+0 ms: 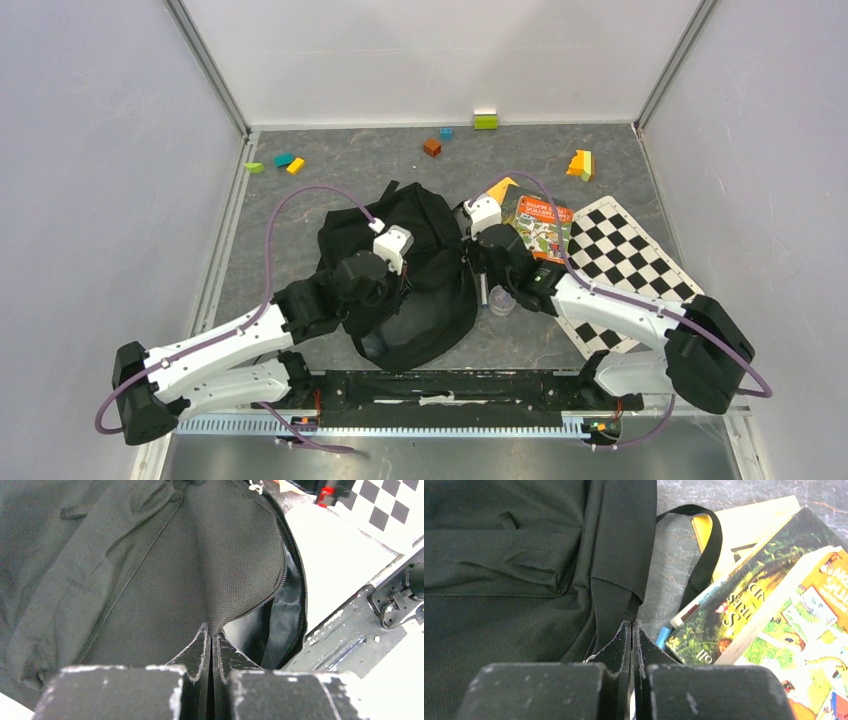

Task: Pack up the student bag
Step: Unzip the student bag at the center of the board.

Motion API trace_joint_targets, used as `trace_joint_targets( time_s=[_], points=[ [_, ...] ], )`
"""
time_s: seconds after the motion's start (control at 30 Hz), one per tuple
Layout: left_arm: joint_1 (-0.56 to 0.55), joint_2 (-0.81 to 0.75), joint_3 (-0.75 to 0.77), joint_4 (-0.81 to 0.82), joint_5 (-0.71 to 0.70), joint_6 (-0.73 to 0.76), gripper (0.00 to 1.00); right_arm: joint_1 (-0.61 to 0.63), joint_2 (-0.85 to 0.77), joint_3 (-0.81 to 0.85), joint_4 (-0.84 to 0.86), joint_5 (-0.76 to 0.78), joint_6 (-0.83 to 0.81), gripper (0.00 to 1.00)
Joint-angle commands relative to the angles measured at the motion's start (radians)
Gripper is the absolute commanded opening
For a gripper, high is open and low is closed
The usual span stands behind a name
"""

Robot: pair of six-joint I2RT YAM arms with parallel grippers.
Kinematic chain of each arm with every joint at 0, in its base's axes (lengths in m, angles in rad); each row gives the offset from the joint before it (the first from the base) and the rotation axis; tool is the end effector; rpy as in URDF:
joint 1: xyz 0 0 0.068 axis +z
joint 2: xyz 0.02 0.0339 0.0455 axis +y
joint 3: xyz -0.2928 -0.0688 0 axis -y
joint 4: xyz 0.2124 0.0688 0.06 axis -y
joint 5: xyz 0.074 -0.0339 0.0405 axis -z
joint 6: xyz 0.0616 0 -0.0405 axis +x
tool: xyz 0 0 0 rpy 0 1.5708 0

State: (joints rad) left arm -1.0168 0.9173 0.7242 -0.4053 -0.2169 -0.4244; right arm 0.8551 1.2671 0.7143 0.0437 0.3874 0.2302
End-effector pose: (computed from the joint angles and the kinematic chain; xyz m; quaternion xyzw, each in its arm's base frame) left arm 0.1022 -0.1400 0.2885 0.2082 0.8554 -0.2346 0.4122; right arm 0.1876 0.1803 0.2686 -0.1674 0.8352 0.1144 0.5112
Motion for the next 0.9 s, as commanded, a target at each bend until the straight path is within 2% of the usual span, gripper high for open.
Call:
trace_joint_targets(
  time_s=[0.0, 0.37, 0.6, 0.87],
  points=[
    [-0.008, -0.01, 0.128, -0.06, 0.073, 0.075, 0.02, -0.039, 0.058, 0.078, 0.047, -0.019, -0.043, 0.0],
    [-0.004, 0.081, 0.325, -0.154, 0.297, 0.205, 0.02, -0.115, 0.246, 0.187, 0.213, -0.172, -0.126, 0.0],
    [0.015, 0.116, 0.339, -0.164, 0.428, 0.252, 0.02, -0.117, 0.316, 0.283, 0.232, -0.493, -0.257, 0.0],
    [0.021, 0.111, 0.33, -0.155, 0.579, 0.254, 0.02, -0.116, 0.429, 0.357, 0.202, -0.686, -0.268, 0.0]
  ],
)
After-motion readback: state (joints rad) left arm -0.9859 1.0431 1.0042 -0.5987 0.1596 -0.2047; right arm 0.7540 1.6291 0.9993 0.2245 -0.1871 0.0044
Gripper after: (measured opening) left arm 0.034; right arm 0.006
